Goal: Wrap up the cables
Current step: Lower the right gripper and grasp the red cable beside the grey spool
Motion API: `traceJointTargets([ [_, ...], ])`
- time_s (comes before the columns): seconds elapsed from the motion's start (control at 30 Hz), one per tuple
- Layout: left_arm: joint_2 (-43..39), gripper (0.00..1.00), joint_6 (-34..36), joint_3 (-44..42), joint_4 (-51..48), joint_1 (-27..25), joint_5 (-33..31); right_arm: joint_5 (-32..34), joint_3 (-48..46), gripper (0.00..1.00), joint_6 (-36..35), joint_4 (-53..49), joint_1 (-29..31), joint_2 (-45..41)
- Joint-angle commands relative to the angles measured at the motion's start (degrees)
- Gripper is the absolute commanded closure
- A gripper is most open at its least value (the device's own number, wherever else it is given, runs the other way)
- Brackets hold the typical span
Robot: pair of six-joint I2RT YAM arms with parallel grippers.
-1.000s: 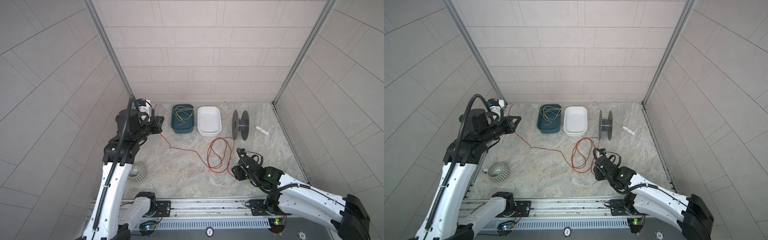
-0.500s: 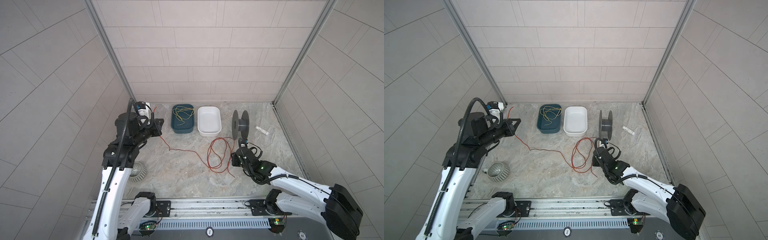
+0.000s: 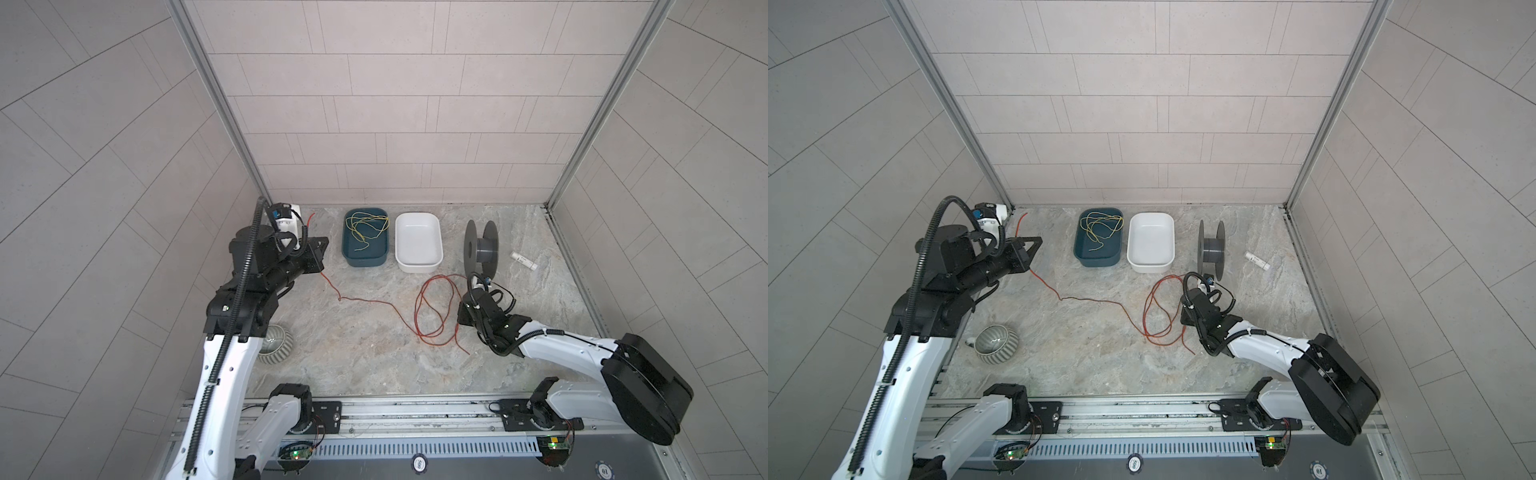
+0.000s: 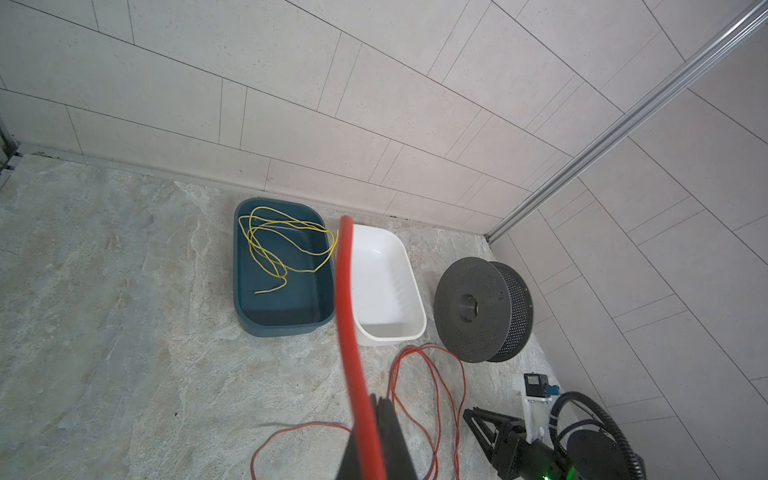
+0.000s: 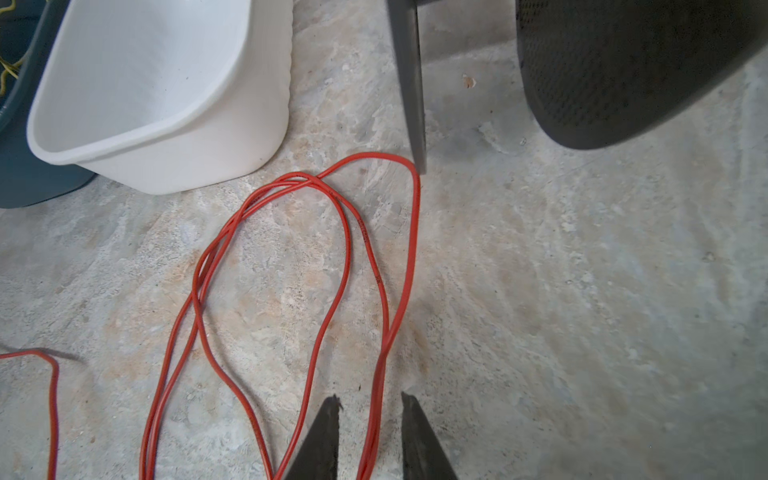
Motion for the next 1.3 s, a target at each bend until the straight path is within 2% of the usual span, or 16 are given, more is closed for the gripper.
traceJointTargets([
  [0.0,-0.72,1.00,0.07,-0.53,1.55,0.14,0.43,0.60,1.92,0.76,1.73,3.67,-0.47,2.48],
  [0.13,-0.77,1.00,0.23,-0.77,1.56,0.14,0.39,1.54,2.91,0.77,1.42,4.77,-0.55,4.77],
  [0.27,-0.61,1.00,0.24,-0.81,1.63,0.13,0.28,2.24,3.68,0.83,1.06,4.96,-0.85,6.28],
  [0.43,-0.47,1.00,0.23,-0.78,1.54,0.09,0.28,2.42,4.14,0.83,1.20,3.73,-1.11,7.59],
  [0.57,-0.52,1.00,0.41,-0.88,1.63,0.06,0.24,0.21,3.75,0.77,0.36,1.47,-1.10,4.58],
  [0.7,-0.33,1.00,0.17,-0.90,1.98,0.09,0.30,-1.27,3.70,0.61,-2.37,-1.94,-1.11,-0.72],
  [0.9,-0.31,1.00,-0.06,-0.98,2.15,0.09,0.50,0.28,0.27,0.57,-3.43,-0.35,-1.89,-5.84],
  [1.1,-0.45,1.00,-0.11,-1.07,2.15,0.11,0.61,-1.45,1.70,0.64,-1.89,0.82,-3.32,0.49],
  [1.27,-0.63,1.00,-0.08,-1.10,2.09,0.04,0.67,-2.01,1.98,0.64,-0.65,4.45,-3.88,5.43],
])
